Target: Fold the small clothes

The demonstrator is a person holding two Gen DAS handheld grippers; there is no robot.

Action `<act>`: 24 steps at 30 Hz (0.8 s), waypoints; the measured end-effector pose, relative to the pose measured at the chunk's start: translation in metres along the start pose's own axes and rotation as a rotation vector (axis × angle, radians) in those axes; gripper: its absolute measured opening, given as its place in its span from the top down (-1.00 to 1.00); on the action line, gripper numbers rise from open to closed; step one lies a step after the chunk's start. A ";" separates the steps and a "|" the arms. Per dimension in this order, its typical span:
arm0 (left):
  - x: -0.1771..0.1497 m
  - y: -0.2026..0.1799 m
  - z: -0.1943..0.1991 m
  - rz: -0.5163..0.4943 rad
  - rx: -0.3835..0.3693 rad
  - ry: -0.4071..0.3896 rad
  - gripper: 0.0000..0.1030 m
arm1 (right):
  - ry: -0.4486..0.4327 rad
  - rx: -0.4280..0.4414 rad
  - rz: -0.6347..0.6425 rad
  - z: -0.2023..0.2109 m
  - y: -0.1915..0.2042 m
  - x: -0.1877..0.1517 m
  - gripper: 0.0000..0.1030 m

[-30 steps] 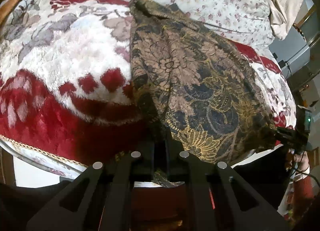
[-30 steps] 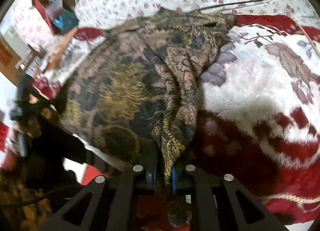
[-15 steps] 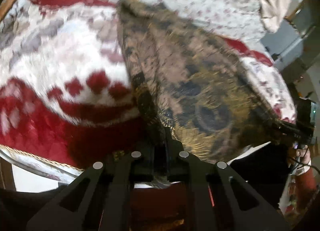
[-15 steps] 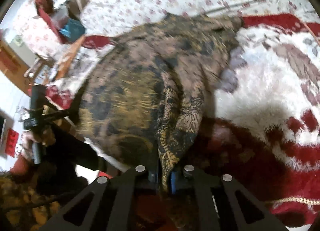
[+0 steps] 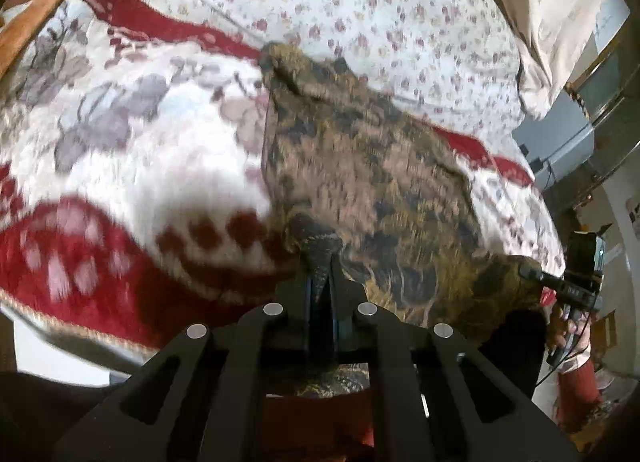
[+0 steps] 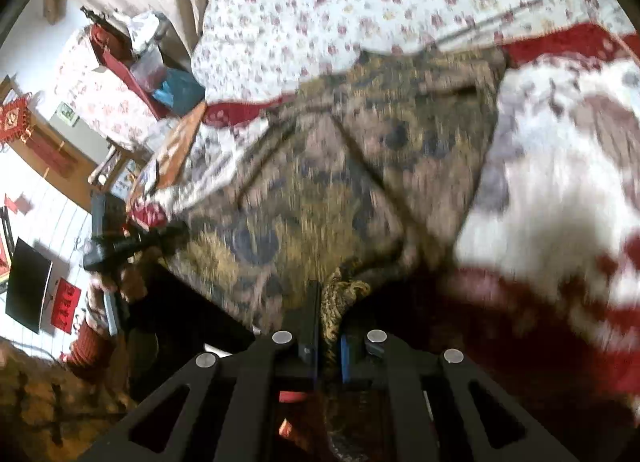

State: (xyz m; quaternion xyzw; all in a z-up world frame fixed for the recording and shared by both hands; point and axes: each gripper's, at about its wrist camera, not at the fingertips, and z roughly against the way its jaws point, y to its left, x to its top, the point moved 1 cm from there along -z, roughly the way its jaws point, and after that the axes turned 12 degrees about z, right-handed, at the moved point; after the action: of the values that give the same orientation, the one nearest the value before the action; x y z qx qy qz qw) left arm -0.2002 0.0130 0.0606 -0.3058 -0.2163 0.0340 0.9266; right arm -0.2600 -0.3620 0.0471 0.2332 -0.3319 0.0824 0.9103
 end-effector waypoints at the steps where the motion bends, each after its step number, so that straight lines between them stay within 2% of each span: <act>1: 0.010 -0.002 0.002 0.003 -0.008 -0.017 0.89 | -0.028 -0.009 0.005 0.002 -0.005 0.014 0.88; 7: 0.089 -0.027 0.000 -0.005 -0.043 -0.128 0.89 | -0.168 -0.079 -0.035 0.004 -0.046 0.091 0.88; 10: 0.139 -0.042 -0.018 0.010 -0.064 -0.159 0.89 | -0.222 -0.089 -0.097 -0.004 -0.077 0.128 0.88; 12: 0.174 -0.053 -0.039 0.014 -0.048 -0.178 0.89 | -0.234 -0.119 -0.125 -0.014 -0.097 0.150 0.88; 15: 0.220 -0.063 -0.075 0.017 -0.018 -0.195 0.89 | -0.230 -0.161 -0.174 -0.034 -0.132 0.181 0.88; 18: 0.248 -0.058 -0.113 0.035 0.014 -0.207 0.89 | -0.216 -0.207 -0.222 -0.059 -0.172 0.203 0.88; 20: 0.261 -0.048 -0.145 0.049 0.017 -0.173 0.88 | -0.192 -0.247 -0.269 -0.082 -0.202 0.211 0.88; 22: 0.269 -0.034 -0.175 0.060 0.069 -0.125 0.87 | -0.133 -0.287 -0.291 -0.102 -0.223 0.216 0.86; 24: 0.273 -0.024 -0.189 0.066 0.122 -0.089 0.86 | -0.071 -0.327 -0.289 -0.110 -0.232 0.217 0.77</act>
State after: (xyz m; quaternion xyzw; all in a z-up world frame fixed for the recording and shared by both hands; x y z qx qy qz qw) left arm 0.1241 -0.0575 0.0423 -0.2542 -0.2445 0.0912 0.9313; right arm 0.0396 -0.5138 0.0269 0.1303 -0.3359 -0.1122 0.9261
